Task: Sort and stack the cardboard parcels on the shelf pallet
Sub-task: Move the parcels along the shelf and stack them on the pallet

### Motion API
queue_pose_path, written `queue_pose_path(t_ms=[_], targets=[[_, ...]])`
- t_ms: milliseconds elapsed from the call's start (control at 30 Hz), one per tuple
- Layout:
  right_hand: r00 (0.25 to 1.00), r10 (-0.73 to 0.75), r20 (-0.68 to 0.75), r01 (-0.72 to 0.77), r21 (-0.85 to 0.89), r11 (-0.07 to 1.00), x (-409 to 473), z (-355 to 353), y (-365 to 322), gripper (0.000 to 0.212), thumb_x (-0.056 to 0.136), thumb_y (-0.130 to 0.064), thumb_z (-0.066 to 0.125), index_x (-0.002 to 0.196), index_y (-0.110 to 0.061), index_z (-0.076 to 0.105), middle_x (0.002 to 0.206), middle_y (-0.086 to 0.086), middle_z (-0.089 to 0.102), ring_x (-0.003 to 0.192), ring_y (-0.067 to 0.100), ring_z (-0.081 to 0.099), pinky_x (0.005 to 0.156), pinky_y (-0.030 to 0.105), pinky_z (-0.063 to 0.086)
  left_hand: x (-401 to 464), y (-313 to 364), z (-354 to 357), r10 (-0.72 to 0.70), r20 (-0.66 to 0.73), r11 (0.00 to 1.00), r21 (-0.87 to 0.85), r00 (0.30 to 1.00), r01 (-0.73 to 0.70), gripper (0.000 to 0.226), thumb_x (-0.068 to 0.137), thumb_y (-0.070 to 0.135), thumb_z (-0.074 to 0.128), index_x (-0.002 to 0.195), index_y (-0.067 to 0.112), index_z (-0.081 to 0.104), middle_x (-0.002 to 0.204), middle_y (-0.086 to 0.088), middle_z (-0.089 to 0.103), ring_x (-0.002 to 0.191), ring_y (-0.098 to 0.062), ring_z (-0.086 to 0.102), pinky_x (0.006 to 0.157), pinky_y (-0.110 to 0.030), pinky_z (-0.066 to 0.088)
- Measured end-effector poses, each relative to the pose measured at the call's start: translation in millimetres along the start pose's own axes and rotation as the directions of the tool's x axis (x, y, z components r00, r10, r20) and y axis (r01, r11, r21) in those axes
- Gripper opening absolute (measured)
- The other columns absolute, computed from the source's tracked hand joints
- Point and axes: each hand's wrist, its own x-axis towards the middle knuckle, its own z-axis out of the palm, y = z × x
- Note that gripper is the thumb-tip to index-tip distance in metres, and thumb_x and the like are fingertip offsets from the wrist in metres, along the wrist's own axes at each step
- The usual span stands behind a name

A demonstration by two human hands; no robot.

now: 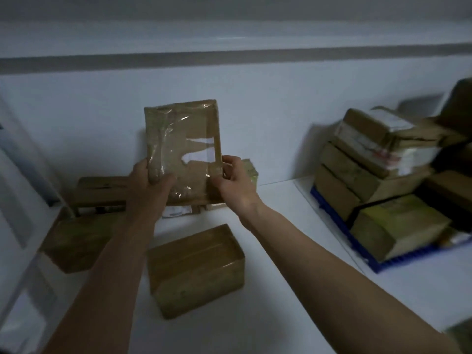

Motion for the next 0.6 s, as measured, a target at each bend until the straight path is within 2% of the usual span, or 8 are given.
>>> queue_pose_path(t_ms=[67, 200, 267, 333, 367, 467, 533, 600], targets=[[0.999, -0.02, -0.041, 0.02, -0.013, 1.0, -11, -25, -5, 0.046, 0.094, -0.011, 0.053, 0.136, -0.017, 0.036, 0.125, -0.002, 0.053, 0.109, 0.017, 0.054, 0.079, 0.023, 0.05, -10, 11, 19, -0.026, 0.016, 1.0, 0.0, 1.0, 0.027, 0.047, 0.088, 0.026, 0.061, 0.132, 0.023, 0.046, 0.109, 0.003, 0.055, 0.086, -0.008, 0.054, 0.065, -0.025, 0.043], [0.992, -0.07, -0.104, 0.063, -0.067, 0.996, -37, -74, -12, 0.048, 0.092, -0.02, 0.054, 0.138, -0.019, 0.042, 0.131, -0.001, 0.053, 0.114, 0.017, 0.053, 0.087, 0.027, 0.047, -34, 35, 53, 0.009, 0.03, 0.999, 0.046, 1.0, -0.01, 0.045, 0.089, 0.034, 0.059, 0.13, 0.022, 0.048, 0.104, 0.005, 0.052, 0.078, -0.005, 0.049, 0.061, -0.023, 0.039], [0.991, -0.07, -0.115, 0.062, -0.073, 0.995, -55, -97, -11, 0.048, 0.091, -0.022, 0.054, 0.138, -0.021, 0.044, 0.13, -0.002, 0.055, 0.112, 0.015, 0.054, 0.082, 0.023, 0.046, -51, 47, 68, -0.027, 0.066, 0.998, 0.05, 0.997, 0.023, 0.043, 0.088, 0.04, 0.058, 0.128, 0.026, 0.05, 0.106, 0.002, 0.053, 0.086, -0.018, 0.054, 0.074, -0.034, 0.049], [0.991, -0.053, -0.122, 0.043, -0.08, 0.996, -75, -119, -8, 0.047, 0.09, -0.023, 0.055, 0.137, -0.023, 0.047, 0.127, -0.003, 0.057, 0.109, 0.014, 0.056, 0.082, 0.023, 0.047, -73, 57, 86, -0.062, 0.09, 0.998, 0.029, 0.994, 0.06, 0.037, 0.088, 0.04, 0.059, 0.122, 0.027, 0.052, 0.103, 0.0, 0.055, 0.092, -0.026, 0.056, 0.084, -0.047, 0.052], [0.991, -0.042, -0.124, 0.032, -0.084, 0.996, -85, -131, -5, 0.047, 0.09, -0.023, 0.054, 0.136, -0.024, 0.047, 0.126, -0.003, 0.058, 0.109, 0.015, 0.057, 0.084, 0.025, 0.048, -86, 61, 95, -0.068, 0.097, 0.998, 0.011, 0.993, 0.067, 0.03, 0.088, 0.038, 0.06, 0.115, 0.027, 0.054, 0.101, -0.001, 0.057, 0.092, -0.027, 0.057, 0.086, -0.047, 0.051], [0.989, -0.022, -0.148, 0.01, -0.077, 0.997, -115, -164, 2, 0.045, 0.089, -0.023, 0.054, 0.134, -0.026, 0.051, 0.123, -0.003, 0.061, 0.109, 0.017, 0.058, 0.09, 0.031, 0.051, -123, 70, 123, -0.069, 0.112, 0.998, -0.004, 0.991, 0.07, 0.011, 0.088, 0.033, 0.061, 0.096, 0.03, 0.053, 0.087, 0.007, 0.058, 0.086, -0.024, 0.059, 0.08, -0.039, 0.051], [0.985, -0.015, -0.17, 0.004, -0.065, 0.998, -133, -184, 4, 0.043, 0.089, -0.023, 0.054, 0.132, -0.028, 0.052, 0.12, -0.003, 0.063, 0.11, 0.018, 0.057, 0.089, 0.03, 0.05, -145, 77, 138, -0.055, 0.13, 0.998, 0.01, 0.99, 0.054, 0.012, 0.09, 0.031, 0.06, 0.1, 0.033, 0.052, 0.081, 0.015, 0.053, 0.075, -0.011, 0.054, 0.064, -0.027, 0.043], [0.981, -0.012, -0.196, -0.003, -0.078, 0.997, -149, -202, 6, 0.043, 0.088, -0.026, 0.054, 0.131, -0.032, 0.052, 0.12, -0.001, 0.062, 0.119, 0.023, 0.05, 0.098, 0.04, 0.046, -166, 84, 151, -0.053, 0.134, 0.999, 0.005, 0.99, 0.053, 0.019, 0.09, 0.032, 0.06, 0.108, 0.032, 0.056, 0.082, 0.016, 0.053, 0.072, -0.005, 0.05, 0.059, -0.023, 0.036]])
